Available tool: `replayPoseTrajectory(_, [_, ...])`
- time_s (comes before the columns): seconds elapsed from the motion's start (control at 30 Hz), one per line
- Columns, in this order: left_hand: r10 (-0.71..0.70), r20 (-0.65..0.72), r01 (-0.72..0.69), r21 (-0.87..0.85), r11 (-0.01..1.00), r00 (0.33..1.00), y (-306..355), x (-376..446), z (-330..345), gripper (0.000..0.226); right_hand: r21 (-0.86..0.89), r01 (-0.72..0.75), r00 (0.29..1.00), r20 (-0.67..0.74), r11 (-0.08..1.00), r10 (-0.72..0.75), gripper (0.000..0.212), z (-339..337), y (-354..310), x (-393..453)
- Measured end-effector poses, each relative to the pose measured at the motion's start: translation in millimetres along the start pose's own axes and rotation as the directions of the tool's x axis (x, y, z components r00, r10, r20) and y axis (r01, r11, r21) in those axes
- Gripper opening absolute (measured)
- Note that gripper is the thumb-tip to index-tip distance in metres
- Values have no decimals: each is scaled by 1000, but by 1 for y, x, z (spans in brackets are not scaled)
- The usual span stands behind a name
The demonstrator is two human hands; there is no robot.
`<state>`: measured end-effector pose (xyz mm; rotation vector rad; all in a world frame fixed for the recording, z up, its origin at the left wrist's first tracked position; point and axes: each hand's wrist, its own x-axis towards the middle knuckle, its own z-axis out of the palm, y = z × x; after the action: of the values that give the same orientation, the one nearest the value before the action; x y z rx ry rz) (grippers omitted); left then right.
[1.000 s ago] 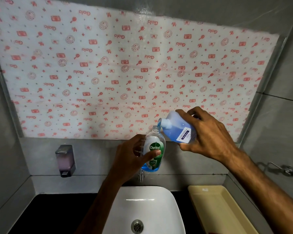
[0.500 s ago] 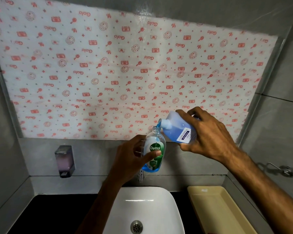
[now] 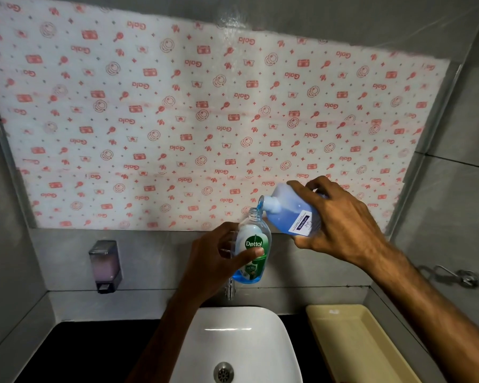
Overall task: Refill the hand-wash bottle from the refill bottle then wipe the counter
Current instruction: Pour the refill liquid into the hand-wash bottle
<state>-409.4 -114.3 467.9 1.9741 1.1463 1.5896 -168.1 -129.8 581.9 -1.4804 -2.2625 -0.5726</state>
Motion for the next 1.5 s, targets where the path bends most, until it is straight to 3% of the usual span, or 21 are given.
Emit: replayPoseTrajectory(1.5, [-2,18,3,-28,1000,1000,9,-4,7,47,-46,-19,1000,16,999,20,102,-8,-3,-9])
